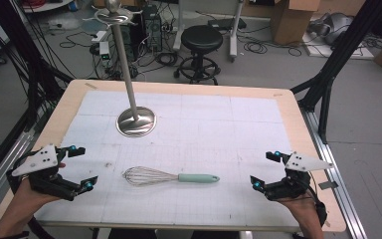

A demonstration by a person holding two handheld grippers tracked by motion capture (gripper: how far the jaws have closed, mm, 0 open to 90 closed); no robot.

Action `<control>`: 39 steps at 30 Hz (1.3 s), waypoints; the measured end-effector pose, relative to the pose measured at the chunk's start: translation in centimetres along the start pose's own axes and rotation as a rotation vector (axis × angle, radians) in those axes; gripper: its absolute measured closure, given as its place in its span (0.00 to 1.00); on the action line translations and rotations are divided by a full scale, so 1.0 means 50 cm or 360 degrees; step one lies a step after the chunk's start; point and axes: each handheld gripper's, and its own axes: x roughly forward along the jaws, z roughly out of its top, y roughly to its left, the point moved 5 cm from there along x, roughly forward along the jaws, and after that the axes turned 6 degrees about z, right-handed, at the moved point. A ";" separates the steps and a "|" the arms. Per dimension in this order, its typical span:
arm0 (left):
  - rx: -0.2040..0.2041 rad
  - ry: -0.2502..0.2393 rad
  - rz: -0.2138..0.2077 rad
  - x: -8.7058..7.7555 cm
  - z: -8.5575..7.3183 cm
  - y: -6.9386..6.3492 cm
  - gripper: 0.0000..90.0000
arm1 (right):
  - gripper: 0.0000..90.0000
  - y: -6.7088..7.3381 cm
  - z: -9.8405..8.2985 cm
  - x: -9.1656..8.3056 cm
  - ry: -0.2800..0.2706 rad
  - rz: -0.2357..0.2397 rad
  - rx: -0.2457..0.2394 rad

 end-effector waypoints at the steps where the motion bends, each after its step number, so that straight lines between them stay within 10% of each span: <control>1: -0.0001 -0.0002 0.0001 0.000 0.000 0.000 0.02 | 0.00 -0.001 0.000 0.000 -0.0002 -0.0005 0.0006; 24: 0.0014 0.0007 0.0036 -0.011 -0.009 0.003 0.02 | 0.01 0.019 0.063 0.026 0.0075 0.0160 -0.0173; 39: 0.0007 0.0009 0.0042 -0.012 -0.008 0.002 0.02 | 0.01 0.048 0.131 0.131 0.0410 0.0405 -0.0408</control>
